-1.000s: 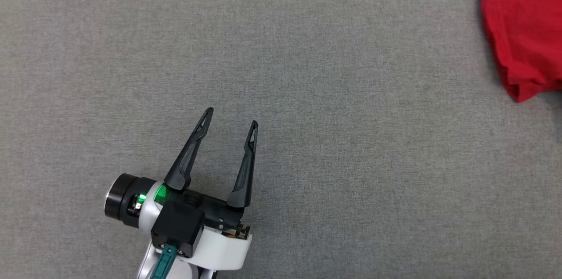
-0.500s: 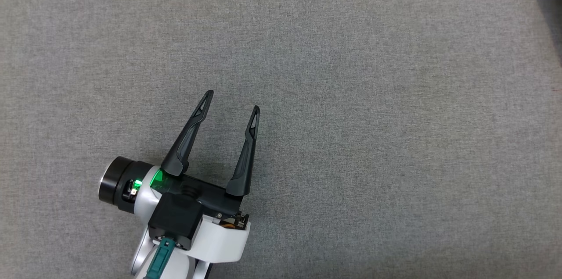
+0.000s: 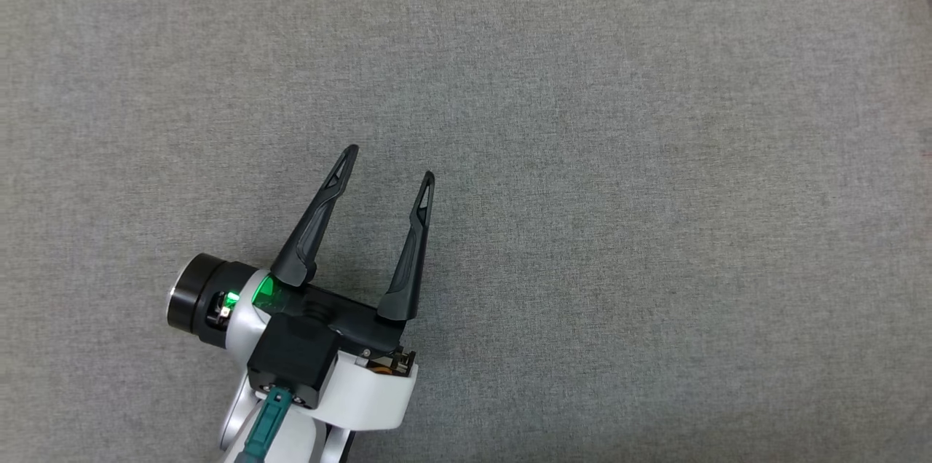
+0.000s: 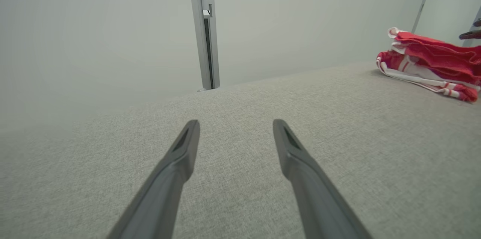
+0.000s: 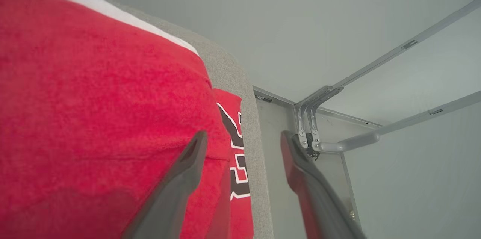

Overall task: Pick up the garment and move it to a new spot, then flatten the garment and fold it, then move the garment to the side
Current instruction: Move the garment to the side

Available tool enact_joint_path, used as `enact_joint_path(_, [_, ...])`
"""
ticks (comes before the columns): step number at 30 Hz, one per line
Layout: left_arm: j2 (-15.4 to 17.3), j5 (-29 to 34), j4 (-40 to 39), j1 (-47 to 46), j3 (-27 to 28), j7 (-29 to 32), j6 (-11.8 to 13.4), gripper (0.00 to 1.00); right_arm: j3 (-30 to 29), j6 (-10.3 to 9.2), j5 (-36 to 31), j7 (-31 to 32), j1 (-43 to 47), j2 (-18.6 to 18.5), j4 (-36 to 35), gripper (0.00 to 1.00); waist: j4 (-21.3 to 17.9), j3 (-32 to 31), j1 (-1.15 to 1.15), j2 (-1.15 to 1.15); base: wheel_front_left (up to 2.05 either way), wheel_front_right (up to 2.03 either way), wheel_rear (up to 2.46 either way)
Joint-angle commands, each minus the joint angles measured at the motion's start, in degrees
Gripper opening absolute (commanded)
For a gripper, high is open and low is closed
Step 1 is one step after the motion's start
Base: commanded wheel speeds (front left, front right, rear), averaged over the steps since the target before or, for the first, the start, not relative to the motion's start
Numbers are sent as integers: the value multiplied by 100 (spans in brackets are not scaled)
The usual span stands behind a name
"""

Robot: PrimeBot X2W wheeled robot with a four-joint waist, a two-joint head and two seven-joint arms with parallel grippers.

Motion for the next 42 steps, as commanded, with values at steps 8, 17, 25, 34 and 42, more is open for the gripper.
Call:
enact_joint_path(8, [-58,-157,154,194,63,-9,76,100,-338,-6,-777,-575,203,892,512,100,171,-717,0,0,0,0,0])
enact_joint_path(17, [-164,-358,359,793,240,-9,179,100,-564,-7,-258,-1264,1610,2346,307,100,410,-1849,0,0,0,0,0])
enact_joint_path(25, [-211,-586,722,1510,586,-9,321,100,-989,-6,62,-1446,3037,3277,-897,100,596,-2829,0,0,0,0,0])
enact_joint_path(34, [-231,-873,1162,2096,1144,-9,167,100,-2894,-5,-1543,-1447,5231,4535,-3292,100,541,-3527,0,0,0,0,0])
enact_joint_path(42, [-232,-718,584,2500,1367,-9,-341,100,-3238,-5,-2380,-1447,6318,4996,-4169,100,384,-3839,0,0,0,0,0])
